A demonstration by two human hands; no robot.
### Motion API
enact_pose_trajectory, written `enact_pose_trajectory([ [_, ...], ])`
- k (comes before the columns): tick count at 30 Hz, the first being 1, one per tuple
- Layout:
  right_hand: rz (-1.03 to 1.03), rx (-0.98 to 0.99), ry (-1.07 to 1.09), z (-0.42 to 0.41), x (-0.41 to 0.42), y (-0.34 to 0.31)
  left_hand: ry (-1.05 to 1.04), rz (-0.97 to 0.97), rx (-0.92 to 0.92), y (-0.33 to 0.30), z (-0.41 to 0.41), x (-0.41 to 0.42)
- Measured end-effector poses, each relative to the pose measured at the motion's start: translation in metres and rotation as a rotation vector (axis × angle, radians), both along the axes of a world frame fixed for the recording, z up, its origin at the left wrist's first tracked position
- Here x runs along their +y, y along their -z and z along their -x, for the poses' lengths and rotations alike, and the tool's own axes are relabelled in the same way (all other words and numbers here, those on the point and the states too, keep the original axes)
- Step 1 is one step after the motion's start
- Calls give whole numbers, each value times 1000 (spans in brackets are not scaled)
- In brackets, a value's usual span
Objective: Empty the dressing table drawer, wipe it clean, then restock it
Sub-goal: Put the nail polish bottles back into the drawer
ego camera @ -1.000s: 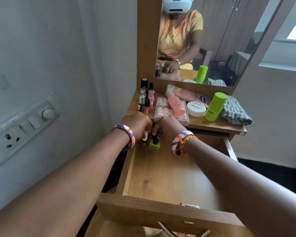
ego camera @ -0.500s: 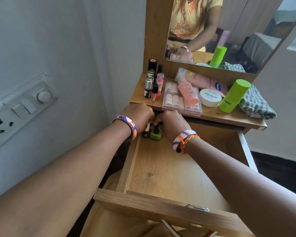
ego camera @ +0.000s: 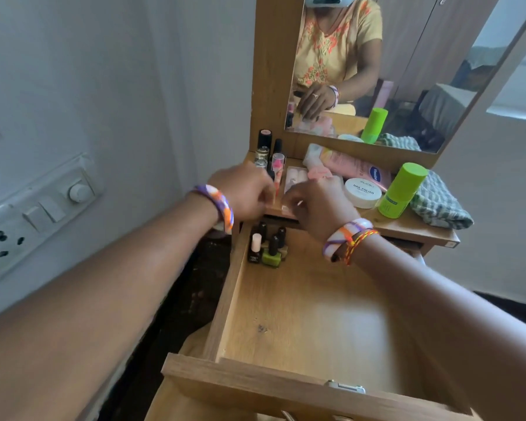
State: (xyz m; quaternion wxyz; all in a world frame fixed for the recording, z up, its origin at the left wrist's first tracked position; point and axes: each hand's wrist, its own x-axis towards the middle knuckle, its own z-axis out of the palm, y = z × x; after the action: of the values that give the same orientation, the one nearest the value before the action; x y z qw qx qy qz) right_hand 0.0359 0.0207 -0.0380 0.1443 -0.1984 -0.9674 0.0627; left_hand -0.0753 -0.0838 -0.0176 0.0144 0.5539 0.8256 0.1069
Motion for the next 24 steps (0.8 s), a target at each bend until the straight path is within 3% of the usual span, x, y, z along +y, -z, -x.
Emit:
enact_pose_trajectory([
  [4, -31, 129, 23, 13, 10, -53, -30, -306, -97, -49, 24, 15],
  [7, 81, 242, 57, 36, 26, -73, -143, -413, -87, -61, 44, 36],
  [12, 119, 163, 142, 89, 59, -70, -293, -335, -144, -48, 69, 67],
  [18, 110, -7, 142, 117, 81, -56, -282, -237, -176, -34, 85, 90],
  [24, 178, 29, 85, 123, 90, -51, -262, -282, -161, -32, 92, 99],
])
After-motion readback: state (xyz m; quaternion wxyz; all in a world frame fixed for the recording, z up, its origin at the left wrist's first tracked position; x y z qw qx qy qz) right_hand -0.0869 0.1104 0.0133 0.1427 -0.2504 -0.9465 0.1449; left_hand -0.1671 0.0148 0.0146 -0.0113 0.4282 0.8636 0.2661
